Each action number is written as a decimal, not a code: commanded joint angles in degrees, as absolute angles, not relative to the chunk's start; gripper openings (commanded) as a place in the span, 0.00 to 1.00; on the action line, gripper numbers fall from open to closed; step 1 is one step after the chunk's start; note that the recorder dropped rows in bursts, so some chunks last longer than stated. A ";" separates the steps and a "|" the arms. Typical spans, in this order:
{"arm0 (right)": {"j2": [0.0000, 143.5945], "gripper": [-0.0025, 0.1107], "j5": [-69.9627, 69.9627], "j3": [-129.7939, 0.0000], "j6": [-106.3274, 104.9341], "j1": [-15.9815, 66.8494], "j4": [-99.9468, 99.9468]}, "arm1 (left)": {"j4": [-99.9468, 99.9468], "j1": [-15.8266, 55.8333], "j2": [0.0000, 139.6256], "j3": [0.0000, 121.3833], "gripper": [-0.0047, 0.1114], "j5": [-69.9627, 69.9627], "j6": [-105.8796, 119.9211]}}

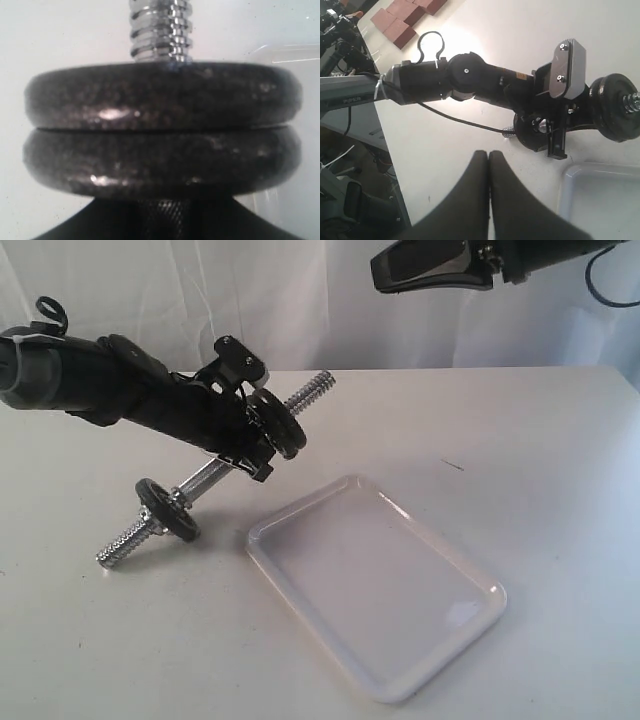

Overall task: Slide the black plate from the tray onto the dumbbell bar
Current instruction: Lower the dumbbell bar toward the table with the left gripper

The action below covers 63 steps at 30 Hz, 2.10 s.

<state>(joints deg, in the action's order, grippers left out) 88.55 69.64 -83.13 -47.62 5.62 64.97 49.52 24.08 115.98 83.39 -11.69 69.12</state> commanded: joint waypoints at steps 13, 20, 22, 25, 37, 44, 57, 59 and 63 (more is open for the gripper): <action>87.41 0.02 69.96 -83.23 -47.29 5.01 63.04 | 53.97 24.11 119.38 93.40 0.04 -13.74 69.36; 87.41 0.02 69.96 -83.23 -47.17 5.01 61.39 | 53.97 24.11 120.80 93.40 0.04 -15.11 69.36; 87.41 0.02 69.96 -83.23 -47.17 5.01 61.39 | 53.97 24.11 121.00 93.40 0.04 -15.11 69.26; 87.41 0.02 69.96 -83.23 -47.17 5.01 61.39 | 53.97 24.11 121.49 93.40 0.04 -16.25 69.38; 87.41 0.02 69.96 -83.23 -47.17 5.01 60.60 | 53.97 24.11 122.96 93.40 0.04 -17.42 69.21; 87.41 0.02 69.96 -83.23 -47.17 5.01 60.48 | 53.97 24.11 123.52 93.40 0.04 -17.57 69.21; 87.41 0.02 69.96 -83.23 -47.17 5.01 60.48 | 53.97 24.11 123.52 93.40 0.04 -18.09 69.21; 87.41 0.02 69.96 -83.23 -47.17 5.01 60.48 | 53.97 24.11 123.52 93.40 0.04 -18.20 69.21; 87.41 0.02 69.96 -83.23 -47.17 5.01 60.48 | 54.16 24.11 123.52 93.40 0.04 -18.20 69.10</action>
<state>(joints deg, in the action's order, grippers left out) 87.87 69.68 -83.13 -47.29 5.62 60.22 48.22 24.19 126.02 92.36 -17.92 70.33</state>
